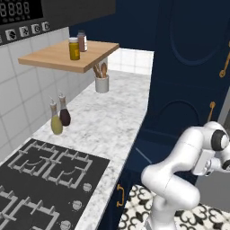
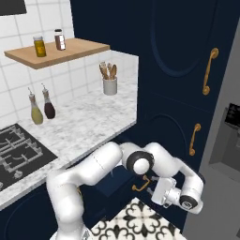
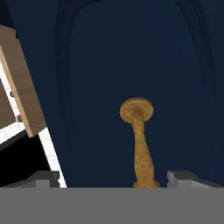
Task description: Take a straw from the drawer in front and place it inside the glass cup on the dining counter.
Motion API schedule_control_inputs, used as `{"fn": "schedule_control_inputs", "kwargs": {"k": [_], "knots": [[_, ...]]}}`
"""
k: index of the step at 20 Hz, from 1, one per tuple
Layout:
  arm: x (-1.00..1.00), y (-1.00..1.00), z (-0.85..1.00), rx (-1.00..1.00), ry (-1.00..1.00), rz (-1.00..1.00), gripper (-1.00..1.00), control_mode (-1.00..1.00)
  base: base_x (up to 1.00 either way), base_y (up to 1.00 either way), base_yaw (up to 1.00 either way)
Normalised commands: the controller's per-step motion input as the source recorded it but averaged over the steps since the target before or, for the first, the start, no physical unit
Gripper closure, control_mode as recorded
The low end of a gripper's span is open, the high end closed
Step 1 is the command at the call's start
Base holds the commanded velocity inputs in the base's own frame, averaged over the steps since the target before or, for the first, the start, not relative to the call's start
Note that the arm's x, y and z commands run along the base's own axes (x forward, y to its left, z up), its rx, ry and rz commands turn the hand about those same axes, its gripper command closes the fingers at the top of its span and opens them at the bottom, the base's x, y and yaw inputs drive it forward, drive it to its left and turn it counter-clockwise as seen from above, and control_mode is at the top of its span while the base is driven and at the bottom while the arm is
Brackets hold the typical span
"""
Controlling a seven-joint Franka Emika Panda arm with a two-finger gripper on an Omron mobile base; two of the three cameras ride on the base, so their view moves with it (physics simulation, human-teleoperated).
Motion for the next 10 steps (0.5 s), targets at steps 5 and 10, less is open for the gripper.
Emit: {"fn": "schedule_control_inputs", "kwargs": {"k": [5, 10], "knots": [[-0.24, 0.12, 0.87, -0.24, -0.2, 0.0, -1.0, -1.0, 0.0, 0.0, 0.0], [-0.12, 0.38, 0.85, -0.32, -0.16, 0.0, -1.0, -1.0, 0.0, 0.0, 0.0]]}}
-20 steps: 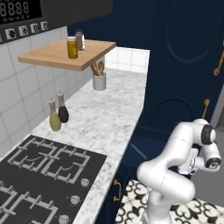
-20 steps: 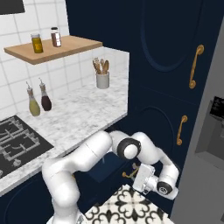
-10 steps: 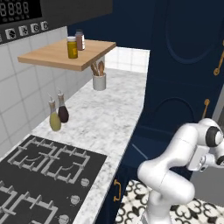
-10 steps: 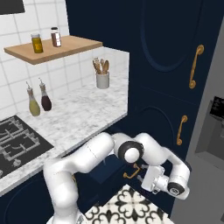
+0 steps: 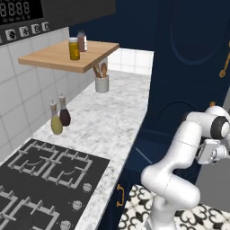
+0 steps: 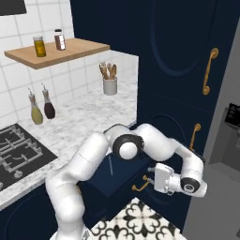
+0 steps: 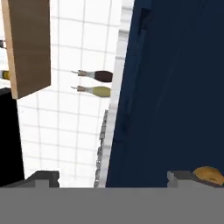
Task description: Take a straw from the drawer in front and place it inside the glass cup on the dining counter.
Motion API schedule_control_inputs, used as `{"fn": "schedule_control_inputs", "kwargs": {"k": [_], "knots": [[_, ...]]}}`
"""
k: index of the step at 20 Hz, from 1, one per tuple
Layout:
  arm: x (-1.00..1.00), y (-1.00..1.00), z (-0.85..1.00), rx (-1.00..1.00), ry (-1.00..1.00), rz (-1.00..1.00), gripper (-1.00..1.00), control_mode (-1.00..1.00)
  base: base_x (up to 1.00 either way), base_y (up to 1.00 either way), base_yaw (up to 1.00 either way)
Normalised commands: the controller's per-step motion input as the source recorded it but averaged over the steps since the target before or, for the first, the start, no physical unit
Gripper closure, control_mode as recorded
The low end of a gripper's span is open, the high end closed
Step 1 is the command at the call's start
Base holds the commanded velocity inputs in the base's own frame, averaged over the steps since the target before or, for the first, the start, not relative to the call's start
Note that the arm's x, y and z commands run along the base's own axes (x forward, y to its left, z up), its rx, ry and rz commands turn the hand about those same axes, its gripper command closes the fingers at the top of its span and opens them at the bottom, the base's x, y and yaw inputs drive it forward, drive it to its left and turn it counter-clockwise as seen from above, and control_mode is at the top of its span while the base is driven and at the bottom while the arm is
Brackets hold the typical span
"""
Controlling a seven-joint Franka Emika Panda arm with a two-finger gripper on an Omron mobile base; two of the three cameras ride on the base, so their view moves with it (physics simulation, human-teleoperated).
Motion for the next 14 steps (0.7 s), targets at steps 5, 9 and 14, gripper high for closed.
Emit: {"fn": "schedule_control_inputs", "kwargs": {"k": [5, 9, 14], "knots": [[-0.01, 0.52, 0.86, -0.37, -0.13, 0.0, -1.0, -1.0, 0.0, 0.0, 0.0], [-0.01, 0.57, 0.79, -0.36, -0.06, 0.0, -1.0, -1.0, 0.0, 0.0, 0.0], [0.18, 0.61, 0.26, -0.34, 0.0, 0.0, -1.0, -1.0, 0.0, 0.0, 0.0]]}}
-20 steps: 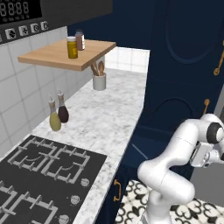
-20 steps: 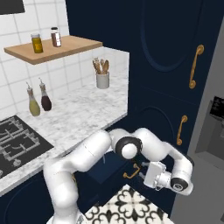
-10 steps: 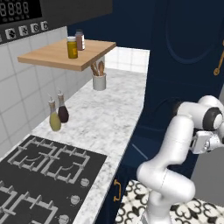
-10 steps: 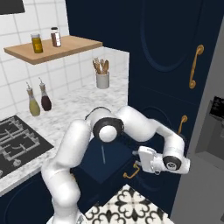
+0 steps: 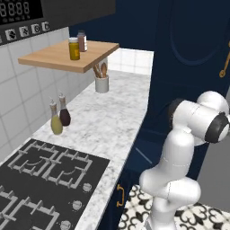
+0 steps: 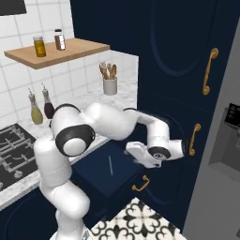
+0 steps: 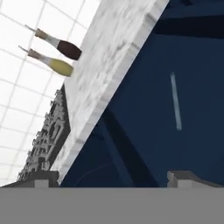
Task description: Take a straw from the drawer in front and place it inside the glass cup on the dining counter.
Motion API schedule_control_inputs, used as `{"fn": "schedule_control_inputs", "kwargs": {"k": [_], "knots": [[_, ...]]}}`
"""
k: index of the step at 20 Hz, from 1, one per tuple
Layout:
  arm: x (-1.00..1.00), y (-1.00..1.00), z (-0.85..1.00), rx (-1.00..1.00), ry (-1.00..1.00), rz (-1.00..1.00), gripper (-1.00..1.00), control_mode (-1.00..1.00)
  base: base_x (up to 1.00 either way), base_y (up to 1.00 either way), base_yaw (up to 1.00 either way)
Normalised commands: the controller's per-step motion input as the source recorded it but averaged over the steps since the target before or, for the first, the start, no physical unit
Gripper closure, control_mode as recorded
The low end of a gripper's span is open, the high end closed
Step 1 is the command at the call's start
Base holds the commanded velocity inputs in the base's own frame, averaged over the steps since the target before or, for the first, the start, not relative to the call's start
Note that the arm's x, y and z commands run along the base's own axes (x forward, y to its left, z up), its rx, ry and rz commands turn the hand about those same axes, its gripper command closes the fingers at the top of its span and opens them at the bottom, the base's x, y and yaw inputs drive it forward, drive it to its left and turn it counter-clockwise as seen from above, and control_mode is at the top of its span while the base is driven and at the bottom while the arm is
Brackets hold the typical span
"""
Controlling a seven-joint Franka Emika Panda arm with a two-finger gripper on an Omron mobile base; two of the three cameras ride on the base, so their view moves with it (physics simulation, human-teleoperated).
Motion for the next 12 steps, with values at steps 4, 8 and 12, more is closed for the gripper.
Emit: {"fn": "schedule_control_inputs", "kwargs": {"k": [4, 8, 12], "knots": [[0.61, 0.31, -0.27, -0.34, 0.0, 0.03, -1.0, -1.0, 0.0, 0.0, 0.0], [0.6, 0.24, -0.33, -0.34, 0.0, 0.06, -1.0, -1.0, 0.0, 0.0, 0.0], [0.48, 0.02, -0.57, -0.27, 0.08, 0.09, -1.0, -1.0, 0.0, 0.0, 0.0]]}}
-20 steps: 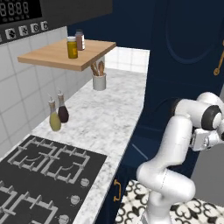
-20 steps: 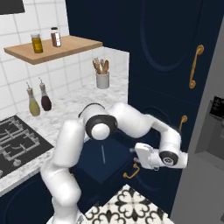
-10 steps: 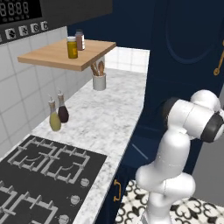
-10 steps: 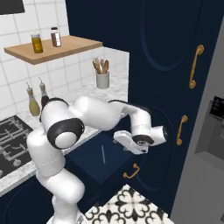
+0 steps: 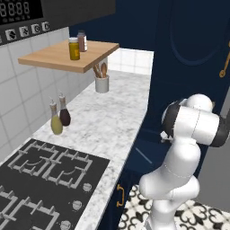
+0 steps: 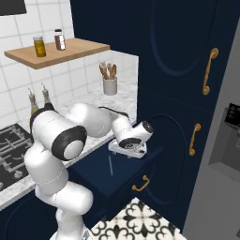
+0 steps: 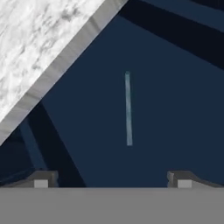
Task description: Take a straw from the drawer in front and place it inside the glass cup on the dining counter.
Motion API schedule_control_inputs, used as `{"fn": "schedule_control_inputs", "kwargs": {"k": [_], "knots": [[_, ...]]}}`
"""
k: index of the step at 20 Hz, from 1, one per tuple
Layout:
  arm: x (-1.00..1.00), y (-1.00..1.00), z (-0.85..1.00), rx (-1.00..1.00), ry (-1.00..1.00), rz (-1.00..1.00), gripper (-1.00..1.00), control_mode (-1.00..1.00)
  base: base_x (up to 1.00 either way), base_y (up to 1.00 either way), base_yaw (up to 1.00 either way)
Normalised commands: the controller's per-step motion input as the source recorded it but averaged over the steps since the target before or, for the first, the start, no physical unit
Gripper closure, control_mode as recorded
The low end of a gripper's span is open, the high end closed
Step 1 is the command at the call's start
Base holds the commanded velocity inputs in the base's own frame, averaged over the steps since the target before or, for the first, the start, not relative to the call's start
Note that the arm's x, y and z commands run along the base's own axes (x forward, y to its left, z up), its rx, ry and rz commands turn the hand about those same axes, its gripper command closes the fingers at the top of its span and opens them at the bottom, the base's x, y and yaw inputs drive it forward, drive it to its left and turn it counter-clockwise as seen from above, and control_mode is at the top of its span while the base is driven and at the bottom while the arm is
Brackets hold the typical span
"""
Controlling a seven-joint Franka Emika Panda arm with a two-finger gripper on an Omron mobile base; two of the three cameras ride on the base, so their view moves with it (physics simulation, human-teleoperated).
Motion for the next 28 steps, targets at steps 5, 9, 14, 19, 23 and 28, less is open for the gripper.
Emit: {"fn": "schedule_control_inputs", "kwargs": {"k": [5, 9, 14, 19, 23, 28], "knots": [[0.51, 0.0, -0.62, -0.23, 0.19, 0.09, -1.0, -1.0, 0.0, 0.0, 0.0], [0.31, -0.01, -0.6, -0.18, 0.13, 0.08, -1.0, -1.0, 0.0, 0.0, 0.0], [-0.02, -0.23, -0.57, -0.1, 0.03, 0.01, -1.0, -1.0, 0.0, 0.0, 0.0], [-0.16, -0.38, -0.53, -0.04, 0.0, 0.0, -1.0, -1.0, 0.0, 0.0, 0.0], [-0.4, -0.55, -0.38, 0.0, 0.0, 0.0, -1.0, -1.0, 0.0, 0.0, 0.0], [-0.62, -0.66, -0.1, 0.0, 0.0, 0.0, -1.0, -1.0, 0.0, 0.0, 0.0]]}}
